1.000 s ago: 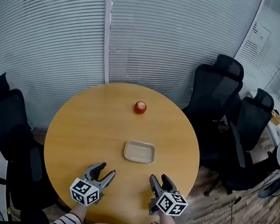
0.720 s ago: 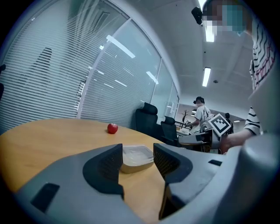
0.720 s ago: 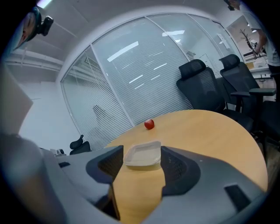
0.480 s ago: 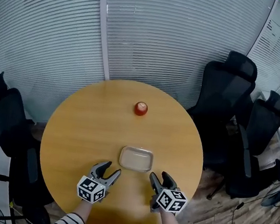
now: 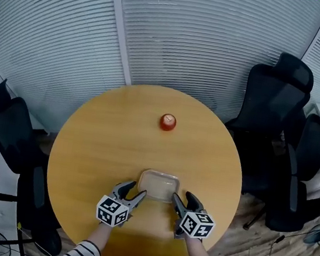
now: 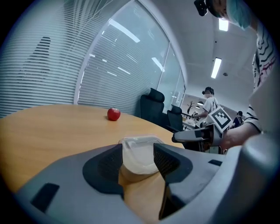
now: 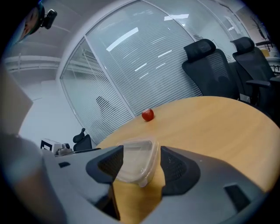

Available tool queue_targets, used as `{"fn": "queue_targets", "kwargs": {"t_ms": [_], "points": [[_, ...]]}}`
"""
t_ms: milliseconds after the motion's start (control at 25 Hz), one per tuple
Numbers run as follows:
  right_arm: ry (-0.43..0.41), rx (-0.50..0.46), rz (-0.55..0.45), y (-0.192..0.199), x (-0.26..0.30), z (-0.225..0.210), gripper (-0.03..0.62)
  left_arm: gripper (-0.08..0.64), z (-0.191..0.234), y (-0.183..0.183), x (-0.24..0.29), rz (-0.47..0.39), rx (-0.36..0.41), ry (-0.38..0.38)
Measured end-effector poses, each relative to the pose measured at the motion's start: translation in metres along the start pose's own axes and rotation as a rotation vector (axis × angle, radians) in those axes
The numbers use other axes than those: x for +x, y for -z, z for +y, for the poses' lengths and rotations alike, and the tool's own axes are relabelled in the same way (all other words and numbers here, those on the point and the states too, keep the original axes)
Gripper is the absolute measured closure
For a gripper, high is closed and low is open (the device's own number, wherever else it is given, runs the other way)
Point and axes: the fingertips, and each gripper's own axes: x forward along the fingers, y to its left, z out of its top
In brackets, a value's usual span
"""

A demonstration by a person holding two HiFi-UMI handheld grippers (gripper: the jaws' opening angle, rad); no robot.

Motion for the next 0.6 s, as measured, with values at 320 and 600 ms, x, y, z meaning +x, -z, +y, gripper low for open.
{"fn": "queue_targets", "kwargs": {"t_ms": [320,600], "points": [[-0.052,-0.002,0.030,0.002,0.020,0.003,0.319,0.347,0.004,0.007,0.020,0.045,-0.021,0.020],[-0.074,-0.007,0.046,0.005,0.026,0.008,0.336,0.339,0.006,0.011,0.027,0.074,-0.041,0.017]]}}
